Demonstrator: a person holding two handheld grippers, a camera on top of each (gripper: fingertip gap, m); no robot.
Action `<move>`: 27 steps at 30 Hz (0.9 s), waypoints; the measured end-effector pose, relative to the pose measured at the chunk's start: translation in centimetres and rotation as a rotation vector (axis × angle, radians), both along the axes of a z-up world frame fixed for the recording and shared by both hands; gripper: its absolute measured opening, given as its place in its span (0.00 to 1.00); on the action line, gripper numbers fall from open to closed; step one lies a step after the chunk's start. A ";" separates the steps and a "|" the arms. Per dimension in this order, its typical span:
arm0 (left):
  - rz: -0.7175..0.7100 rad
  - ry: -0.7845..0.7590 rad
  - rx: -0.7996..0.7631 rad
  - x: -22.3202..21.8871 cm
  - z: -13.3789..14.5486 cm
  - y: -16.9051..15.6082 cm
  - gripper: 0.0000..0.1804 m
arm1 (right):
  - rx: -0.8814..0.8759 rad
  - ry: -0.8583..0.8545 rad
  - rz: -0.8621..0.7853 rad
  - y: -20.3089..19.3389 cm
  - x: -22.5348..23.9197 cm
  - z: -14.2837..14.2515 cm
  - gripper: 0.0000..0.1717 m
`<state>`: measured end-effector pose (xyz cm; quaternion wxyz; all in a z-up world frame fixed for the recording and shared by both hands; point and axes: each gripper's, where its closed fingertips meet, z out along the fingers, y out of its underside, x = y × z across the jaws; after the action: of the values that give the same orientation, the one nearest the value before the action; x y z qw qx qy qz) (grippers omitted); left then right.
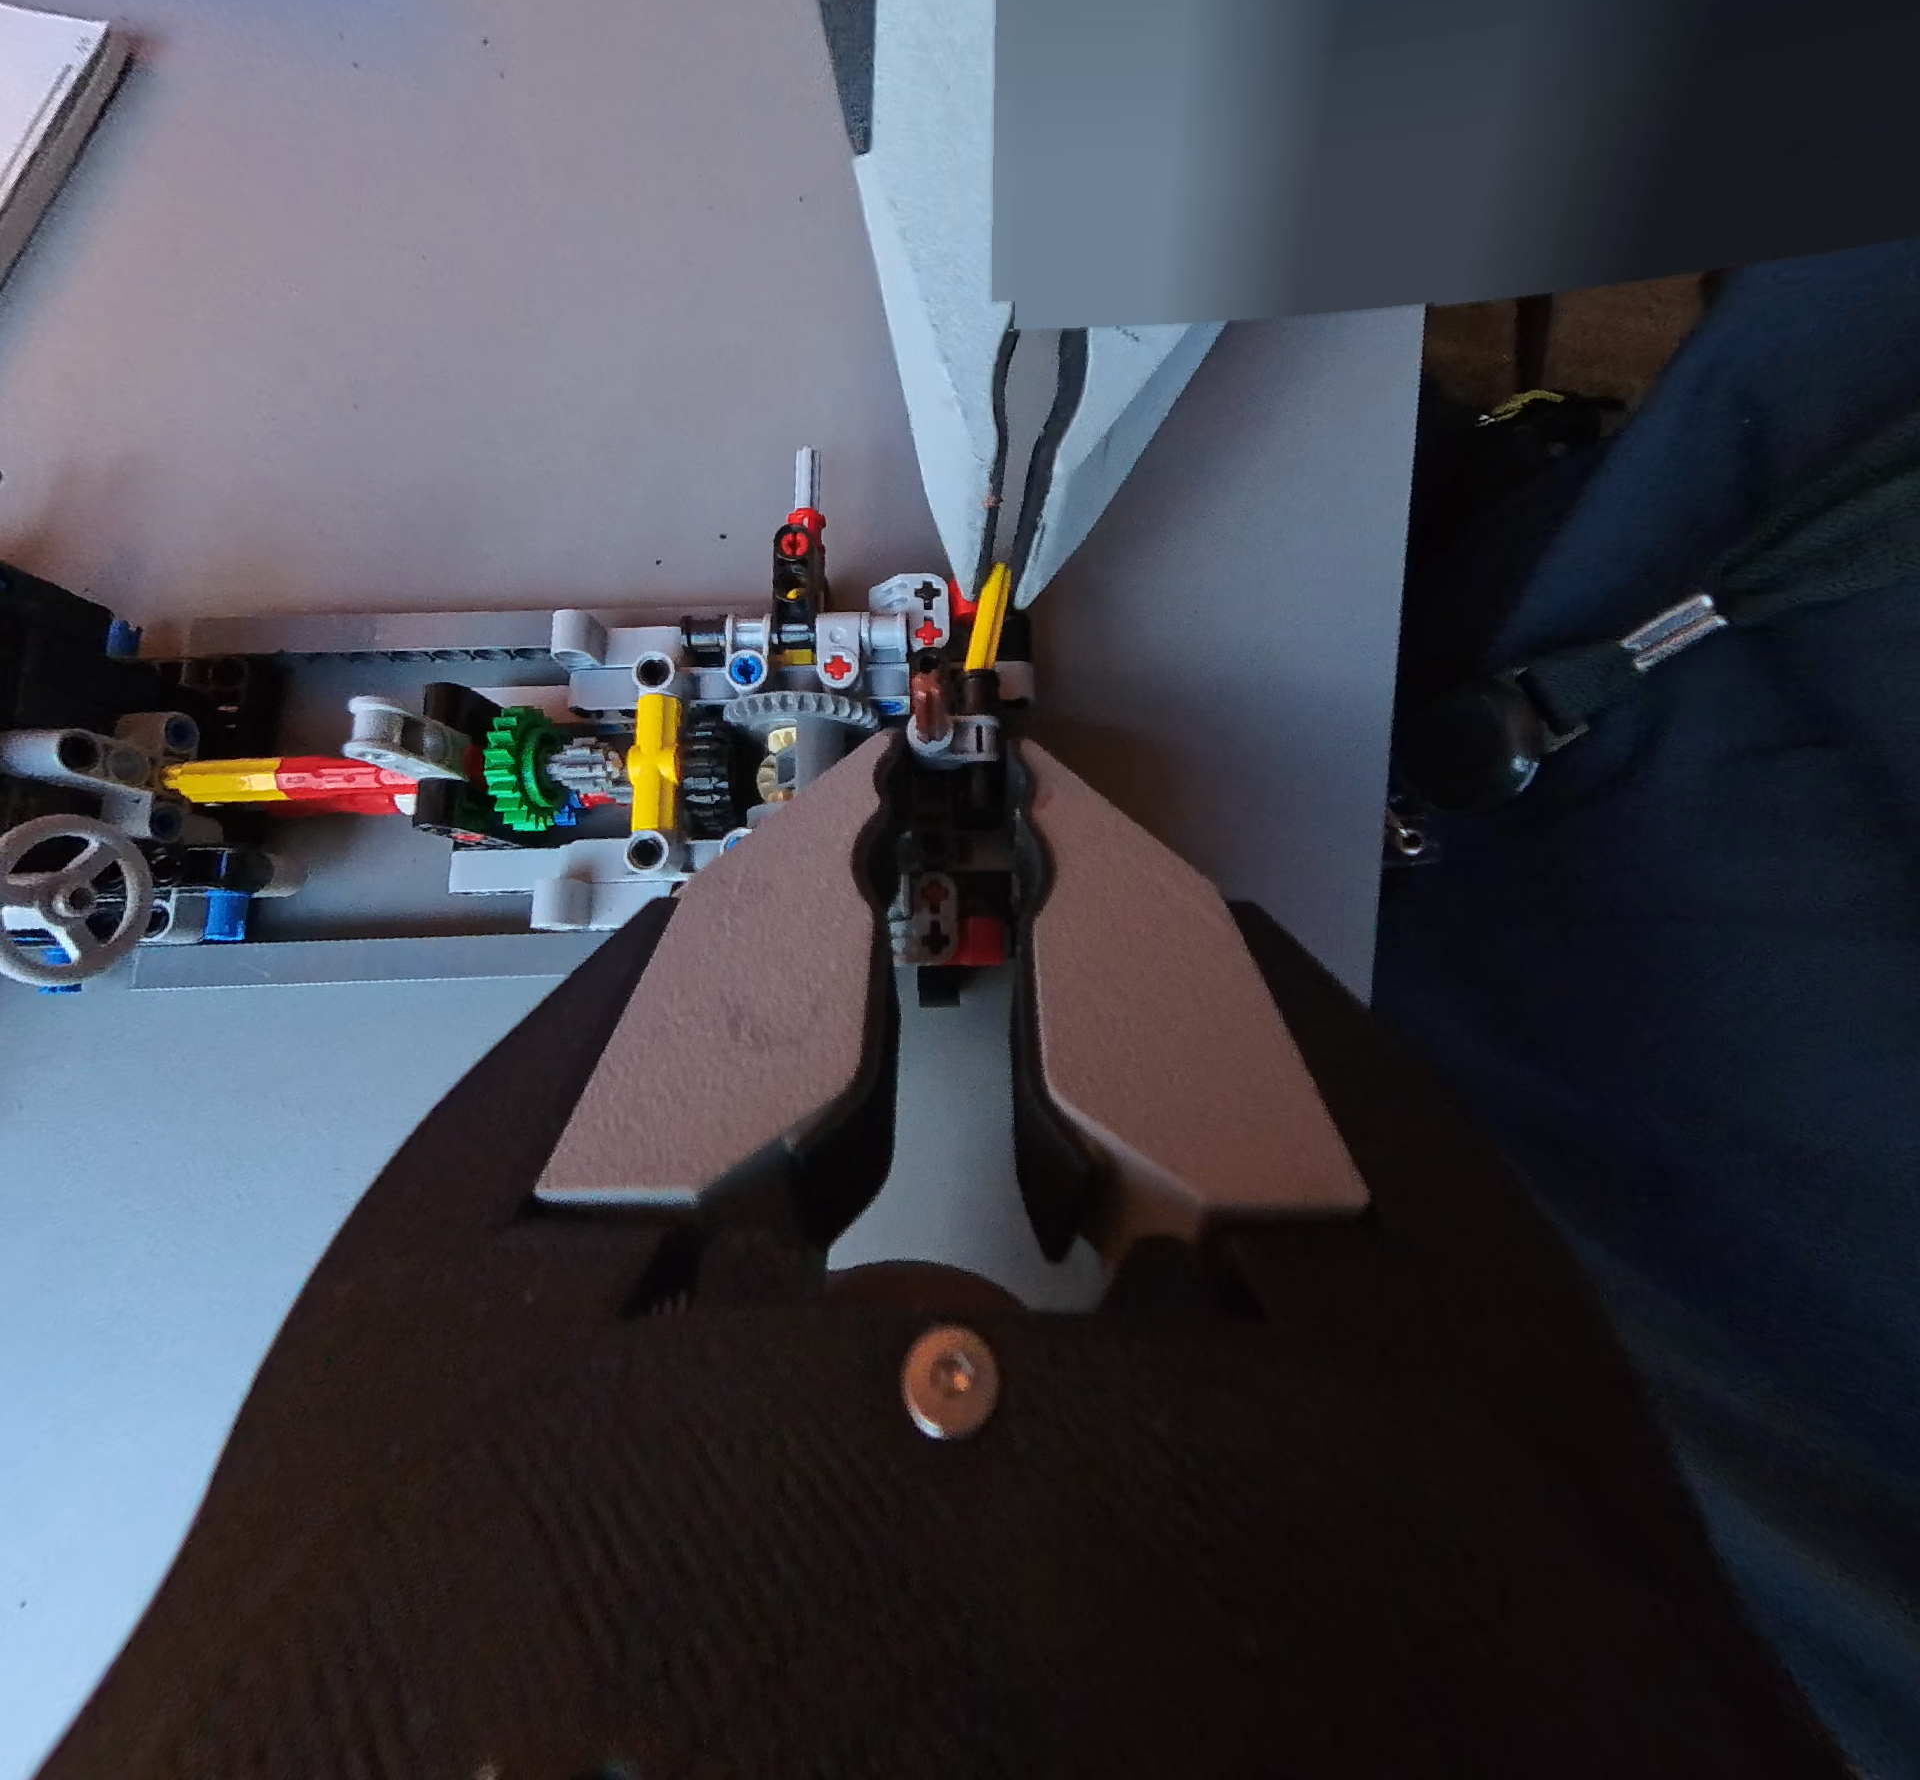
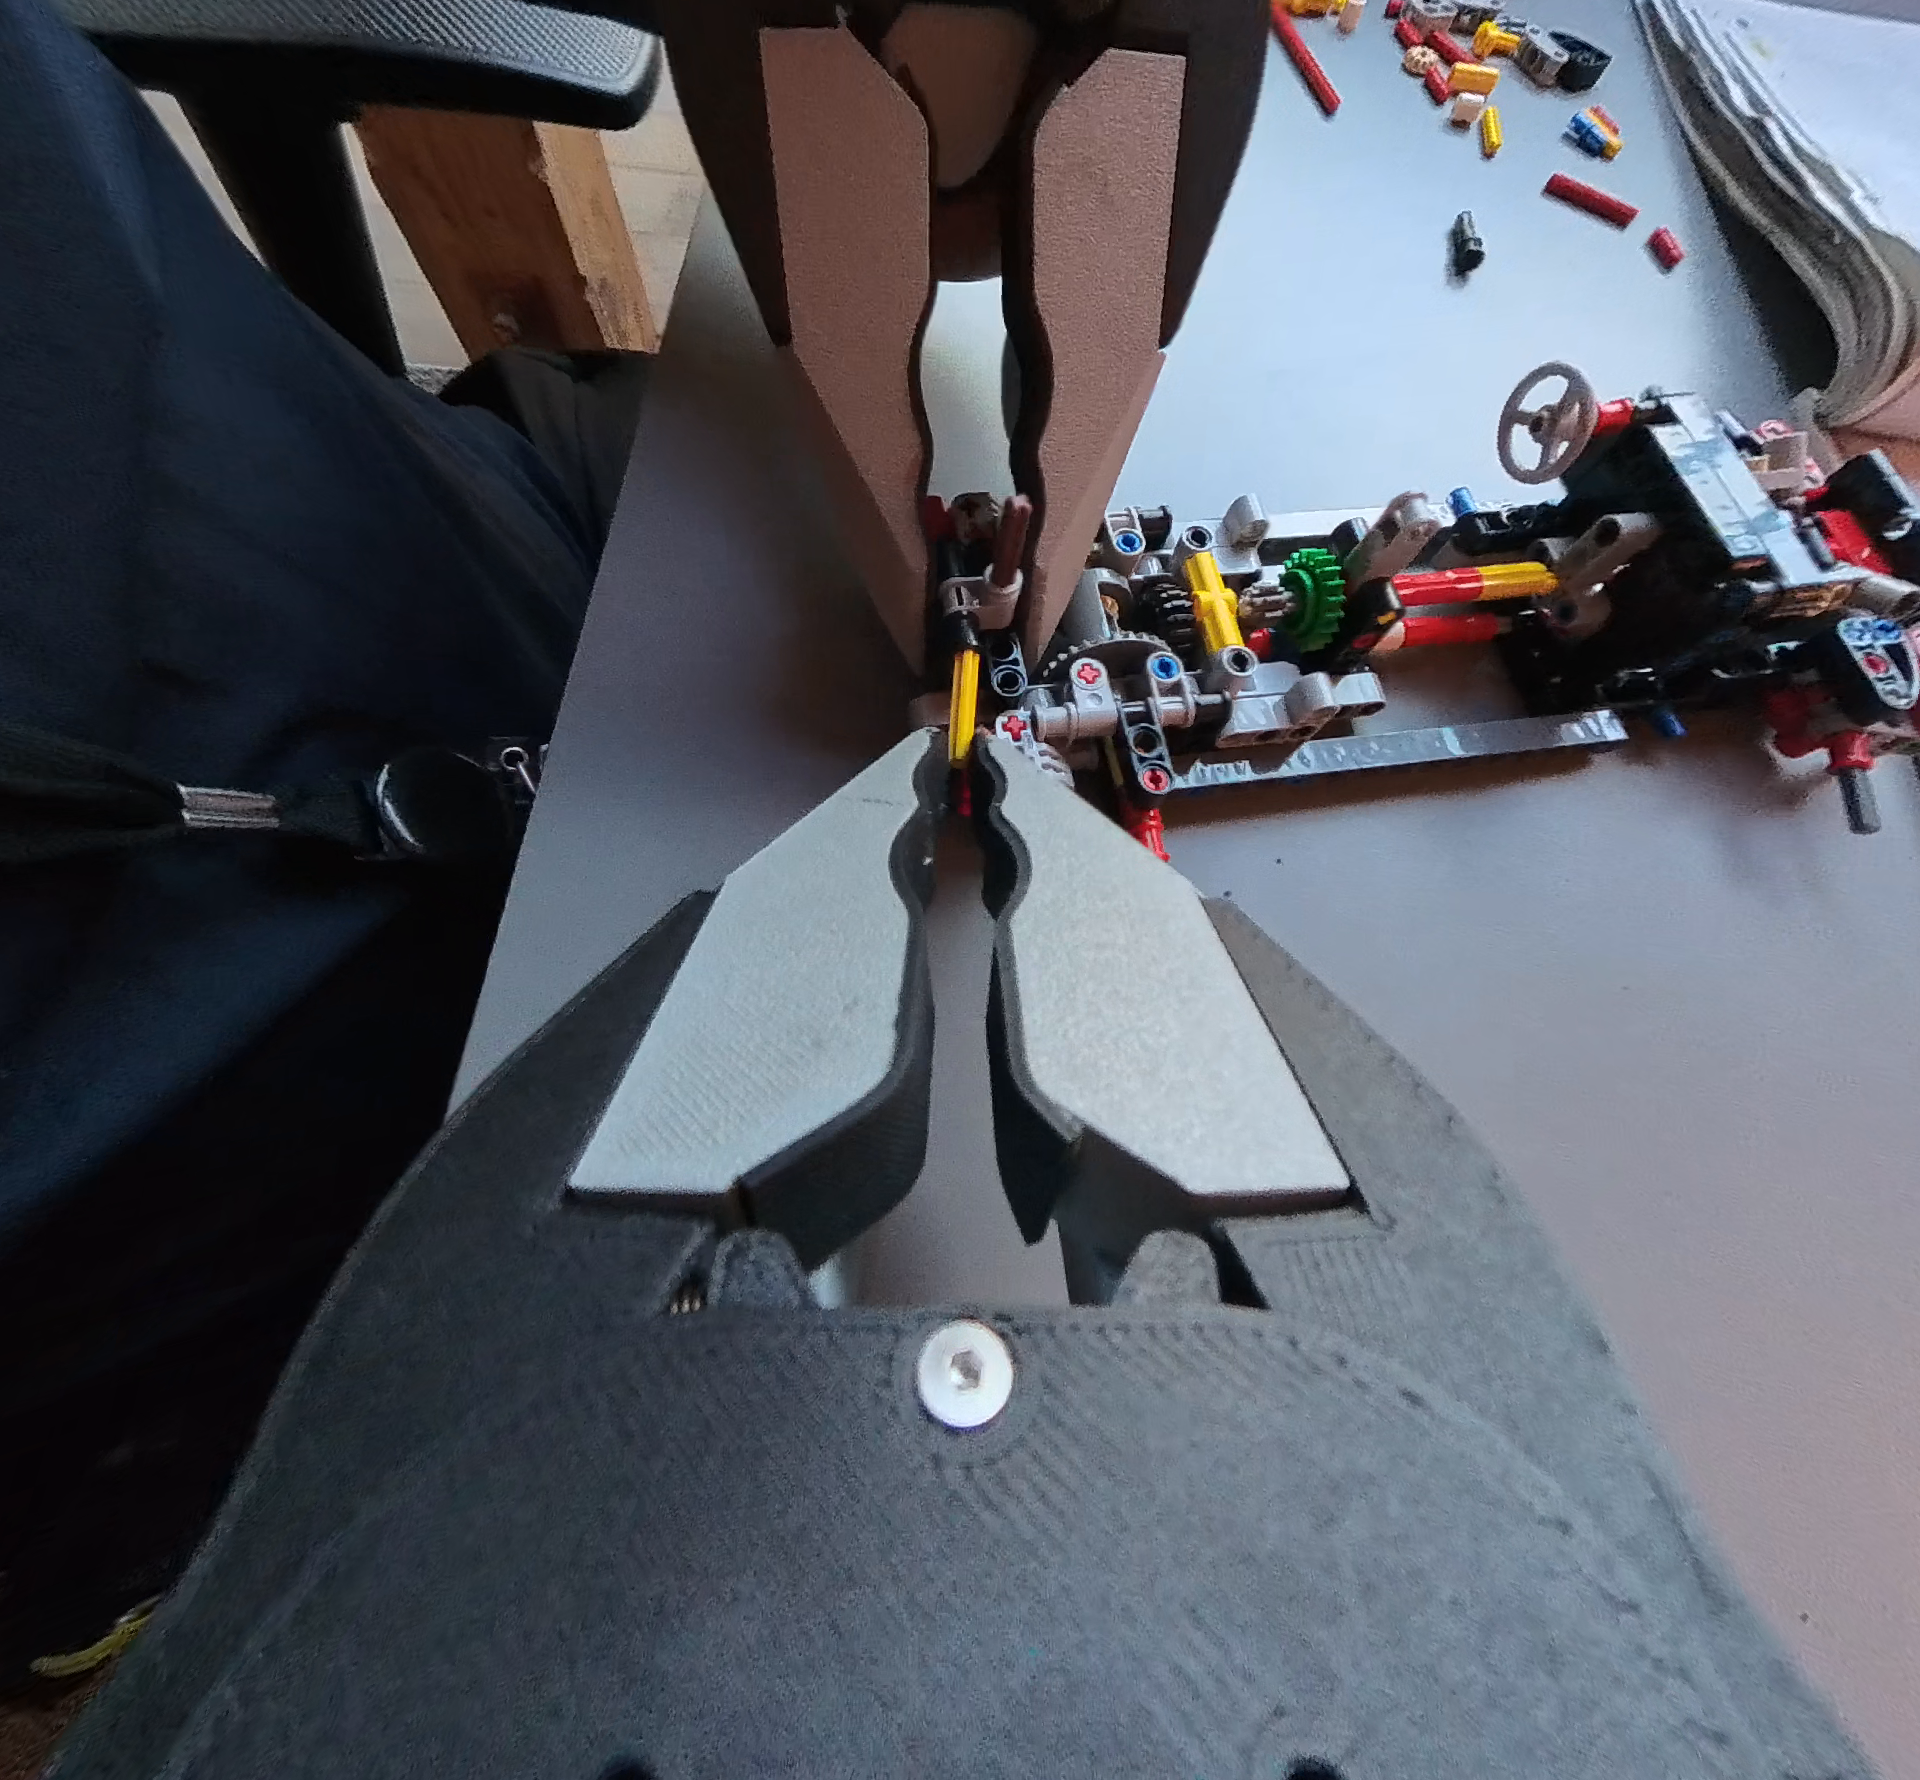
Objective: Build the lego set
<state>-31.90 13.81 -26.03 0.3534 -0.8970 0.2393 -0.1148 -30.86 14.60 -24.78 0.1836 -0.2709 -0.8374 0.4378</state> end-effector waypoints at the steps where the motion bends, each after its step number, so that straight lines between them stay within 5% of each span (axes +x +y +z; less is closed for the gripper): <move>1: -0.001 -0.001 0.003 0.0 0.0 0.0 0.08 | 0.005 0.005 0.001 0.0 0.0 0.0 0.00; 15: -0.005 0.024 0.004 0.1 0.0 0.2 0.08 | 0.046 -0.106 0.129 0.2 -0.2 0.1 0.00; 27: 0.054 0.008 -0.029 0.0 -0.1 0.7 0.07 | 0.100 -0.220 0.084 0.6 -0.4 0.1 0.00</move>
<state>-31.88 14.51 -26.12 0.3424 -0.9086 0.2150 -0.1049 -31.28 15.18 -24.71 0.0857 -0.2726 -0.8837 0.3707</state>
